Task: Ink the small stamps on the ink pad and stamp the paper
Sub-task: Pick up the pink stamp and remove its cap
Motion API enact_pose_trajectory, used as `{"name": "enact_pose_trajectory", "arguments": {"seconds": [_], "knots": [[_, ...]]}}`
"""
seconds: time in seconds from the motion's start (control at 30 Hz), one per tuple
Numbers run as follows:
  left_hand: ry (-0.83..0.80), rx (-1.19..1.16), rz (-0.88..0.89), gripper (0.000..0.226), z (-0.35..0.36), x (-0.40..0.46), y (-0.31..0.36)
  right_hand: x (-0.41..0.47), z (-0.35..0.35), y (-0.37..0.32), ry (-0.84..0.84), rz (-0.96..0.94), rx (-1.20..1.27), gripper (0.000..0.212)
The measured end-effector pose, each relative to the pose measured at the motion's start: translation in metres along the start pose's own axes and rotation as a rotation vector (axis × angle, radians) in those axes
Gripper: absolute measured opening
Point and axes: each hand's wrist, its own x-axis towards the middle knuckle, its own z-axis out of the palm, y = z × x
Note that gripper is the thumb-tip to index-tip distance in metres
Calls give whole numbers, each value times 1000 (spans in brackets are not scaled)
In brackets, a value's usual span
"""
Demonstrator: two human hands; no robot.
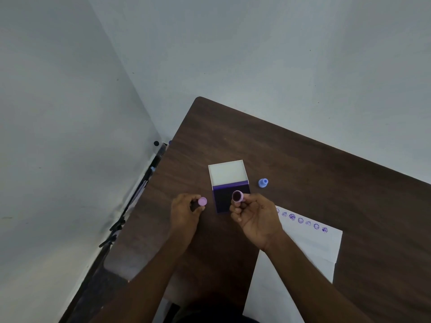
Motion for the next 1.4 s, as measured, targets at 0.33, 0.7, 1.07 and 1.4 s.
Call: {"name": "enact_pose_trajectory", "arguments": {"seconds": [0.33,0.7,1.07,1.4], "knots": [[-16,-120,3,14,-25,-9,48,2,-4,0,-23,37,38,30],[-145,-186,340,52,-34,-24,127,-4,-10,1,-168,87,319,45],[-138,-91,265,47,-32,-36,144,-10,-16,-2,-274,100,291,45],[-84,-70,224,50,-26,-39,143,-6,-18,-1,-225,76,366,49]]}}
